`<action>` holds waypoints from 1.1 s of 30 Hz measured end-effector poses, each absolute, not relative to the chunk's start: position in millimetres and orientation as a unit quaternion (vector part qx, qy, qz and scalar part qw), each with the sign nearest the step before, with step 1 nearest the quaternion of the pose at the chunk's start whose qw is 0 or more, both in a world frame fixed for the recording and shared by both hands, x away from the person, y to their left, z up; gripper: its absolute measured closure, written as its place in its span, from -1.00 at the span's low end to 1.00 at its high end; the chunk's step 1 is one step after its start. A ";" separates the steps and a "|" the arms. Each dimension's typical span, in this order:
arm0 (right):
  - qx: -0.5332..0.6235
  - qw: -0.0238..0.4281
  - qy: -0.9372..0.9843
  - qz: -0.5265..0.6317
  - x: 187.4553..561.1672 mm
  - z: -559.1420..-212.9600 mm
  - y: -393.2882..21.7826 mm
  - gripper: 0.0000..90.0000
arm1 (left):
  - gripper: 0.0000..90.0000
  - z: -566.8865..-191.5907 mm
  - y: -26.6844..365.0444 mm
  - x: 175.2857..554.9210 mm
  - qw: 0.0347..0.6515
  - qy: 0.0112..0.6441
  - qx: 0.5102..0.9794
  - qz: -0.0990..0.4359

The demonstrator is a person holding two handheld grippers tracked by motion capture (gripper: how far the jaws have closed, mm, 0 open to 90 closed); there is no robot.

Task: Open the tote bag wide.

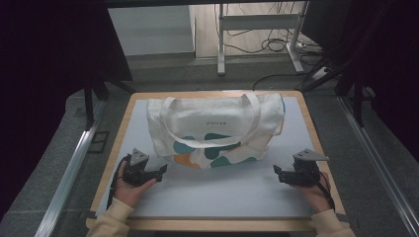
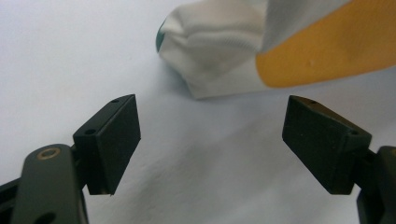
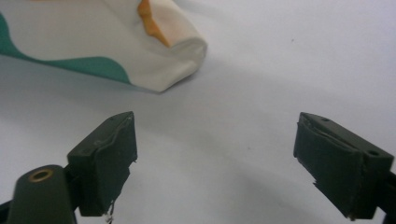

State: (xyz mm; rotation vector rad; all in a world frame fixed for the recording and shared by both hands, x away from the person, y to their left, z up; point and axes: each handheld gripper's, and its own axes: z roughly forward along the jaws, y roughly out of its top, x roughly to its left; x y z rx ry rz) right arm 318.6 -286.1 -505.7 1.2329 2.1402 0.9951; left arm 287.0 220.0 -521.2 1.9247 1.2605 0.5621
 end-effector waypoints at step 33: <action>0.447 0.220 0.775 0.389 306.4 -493.0 -287.6 -0.47 | -0.45 -512.7 230.3 274.2 0.381 0.492 0.751 0.220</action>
